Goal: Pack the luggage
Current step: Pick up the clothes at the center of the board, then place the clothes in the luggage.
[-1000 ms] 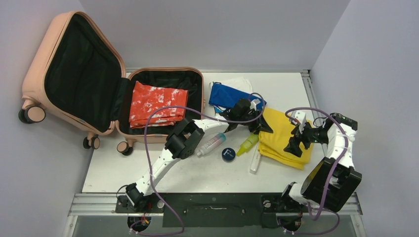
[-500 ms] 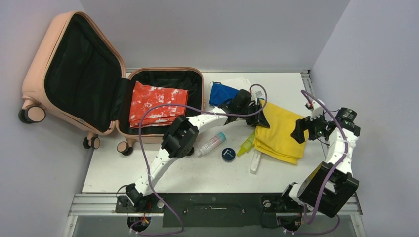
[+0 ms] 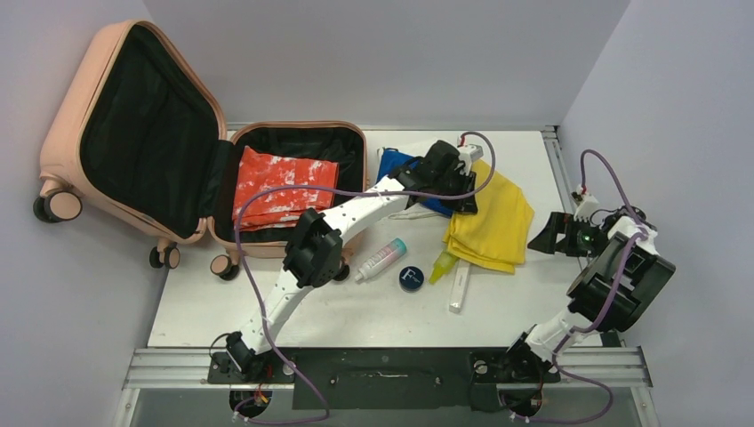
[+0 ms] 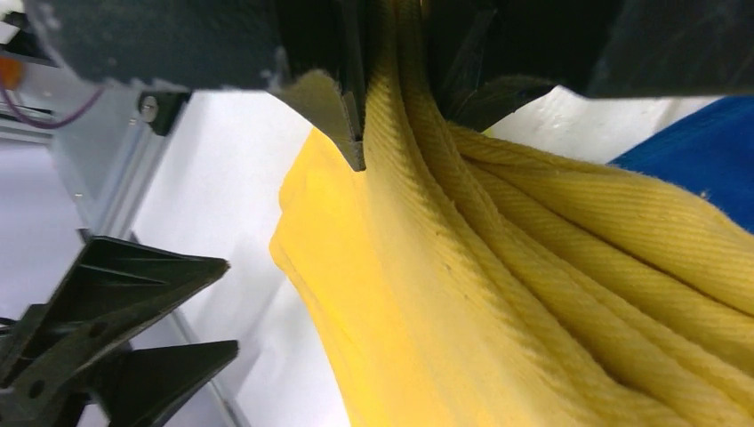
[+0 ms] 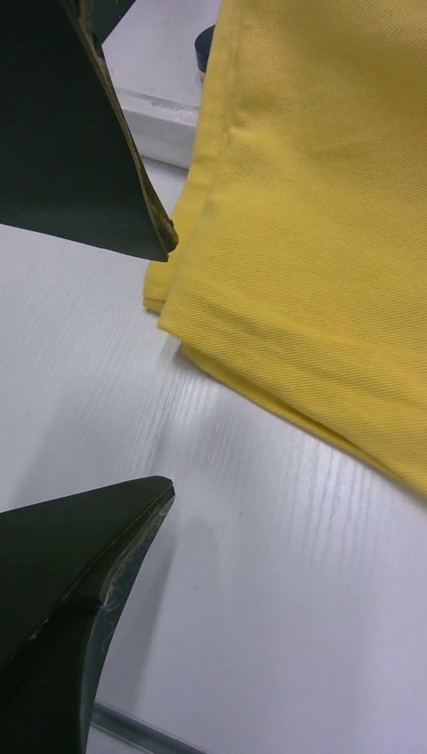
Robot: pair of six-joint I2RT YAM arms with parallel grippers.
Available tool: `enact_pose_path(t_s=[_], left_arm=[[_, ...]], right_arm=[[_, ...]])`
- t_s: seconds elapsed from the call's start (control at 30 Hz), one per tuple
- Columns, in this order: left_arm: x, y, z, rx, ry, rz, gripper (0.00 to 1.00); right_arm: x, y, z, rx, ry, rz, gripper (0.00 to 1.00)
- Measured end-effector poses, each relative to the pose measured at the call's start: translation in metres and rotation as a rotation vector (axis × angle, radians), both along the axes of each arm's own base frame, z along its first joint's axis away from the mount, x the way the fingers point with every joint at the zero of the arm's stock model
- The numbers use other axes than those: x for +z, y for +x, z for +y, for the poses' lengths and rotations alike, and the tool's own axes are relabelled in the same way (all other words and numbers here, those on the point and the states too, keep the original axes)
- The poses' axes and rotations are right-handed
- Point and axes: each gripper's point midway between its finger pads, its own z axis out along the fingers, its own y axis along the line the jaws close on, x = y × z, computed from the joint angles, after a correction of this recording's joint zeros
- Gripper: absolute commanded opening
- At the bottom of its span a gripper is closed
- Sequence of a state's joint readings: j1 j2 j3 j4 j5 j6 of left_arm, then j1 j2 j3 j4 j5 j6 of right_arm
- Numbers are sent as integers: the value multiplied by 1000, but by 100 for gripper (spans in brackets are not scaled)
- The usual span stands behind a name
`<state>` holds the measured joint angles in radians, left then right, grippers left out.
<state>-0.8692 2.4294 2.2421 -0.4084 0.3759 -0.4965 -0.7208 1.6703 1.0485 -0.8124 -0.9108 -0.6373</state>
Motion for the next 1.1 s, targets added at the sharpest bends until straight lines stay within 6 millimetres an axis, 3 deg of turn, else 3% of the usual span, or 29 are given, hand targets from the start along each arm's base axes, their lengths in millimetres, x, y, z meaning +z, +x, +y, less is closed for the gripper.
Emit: enact_pose_path(t_s=[0.23, 0.47, 0.83, 0.97, 1.1], left_arm=[[6, 13, 30, -6, 161, -144, 0], [10, 24, 73, 5, 277, -161, 0], [57, 29, 138, 22, 353, -181, 0], [79, 45, 173, 95, 349, -173, 0], [109, 72, 221, 215, 318, -180, 0]], right_arm=[[19, 7, 15, 53, -129, -76, 96], [31, 13, 29, 95, -226, -126, 96], [31, 17, 26, 84, -257, -131, 96], [32, 19, 26, 85, -262, -134, 96], [35, 20, 28, 90, -278, -147, 96]])
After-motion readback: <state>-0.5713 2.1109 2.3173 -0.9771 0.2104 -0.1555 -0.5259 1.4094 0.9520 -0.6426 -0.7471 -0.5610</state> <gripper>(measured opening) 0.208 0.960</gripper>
